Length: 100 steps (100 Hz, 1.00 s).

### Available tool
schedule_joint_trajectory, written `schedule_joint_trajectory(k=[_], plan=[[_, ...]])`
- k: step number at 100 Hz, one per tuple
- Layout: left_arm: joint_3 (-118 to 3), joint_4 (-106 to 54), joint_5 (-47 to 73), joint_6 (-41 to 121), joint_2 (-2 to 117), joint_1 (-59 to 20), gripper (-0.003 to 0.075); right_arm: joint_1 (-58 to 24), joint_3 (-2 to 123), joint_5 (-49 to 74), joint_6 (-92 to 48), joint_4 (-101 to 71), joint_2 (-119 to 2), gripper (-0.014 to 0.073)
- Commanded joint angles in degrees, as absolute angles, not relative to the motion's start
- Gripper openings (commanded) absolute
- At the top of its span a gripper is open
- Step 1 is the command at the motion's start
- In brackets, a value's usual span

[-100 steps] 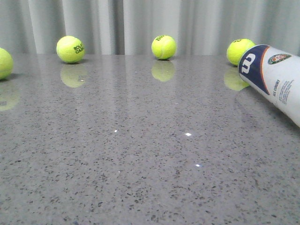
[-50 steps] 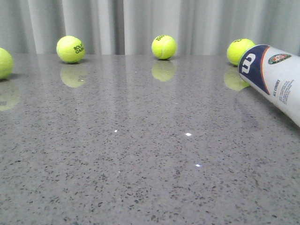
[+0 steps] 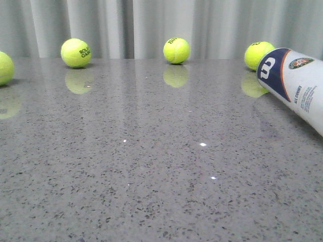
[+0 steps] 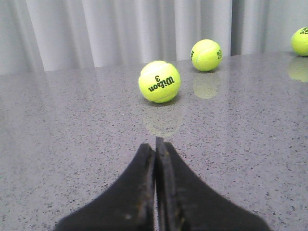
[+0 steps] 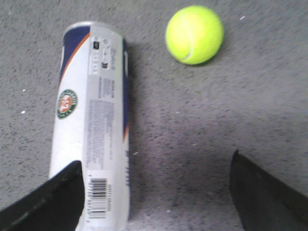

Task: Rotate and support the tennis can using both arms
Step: 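Lower the right gripper over the lying white Wilson can, then close the right gripper around the middle of the can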

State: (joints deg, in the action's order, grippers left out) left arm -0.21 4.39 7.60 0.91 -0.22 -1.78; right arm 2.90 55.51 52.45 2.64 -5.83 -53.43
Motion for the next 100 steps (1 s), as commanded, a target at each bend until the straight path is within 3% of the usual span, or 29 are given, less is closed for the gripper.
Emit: schedule_joint_trajectory(k=[1,39,100], plan=[[2.6,4.2,3.1,0.5,-2.5,-1.8,-0.0021,2.9,58.8,51.5,0.6,-9.9,-56.3,0.0611],[2.6,4.2,3.1,0.5,-2.5,-1.8,-0.0021,-1.4,63.6,55.9,-1.0,-17.2,-69.9,0.0611],[2.6,4.2,3.1,0.5,-2.5,-1.8,-0.0021,-4.3,63.7,49.7,-1.0,-17.3,-81.0,0.0599]])
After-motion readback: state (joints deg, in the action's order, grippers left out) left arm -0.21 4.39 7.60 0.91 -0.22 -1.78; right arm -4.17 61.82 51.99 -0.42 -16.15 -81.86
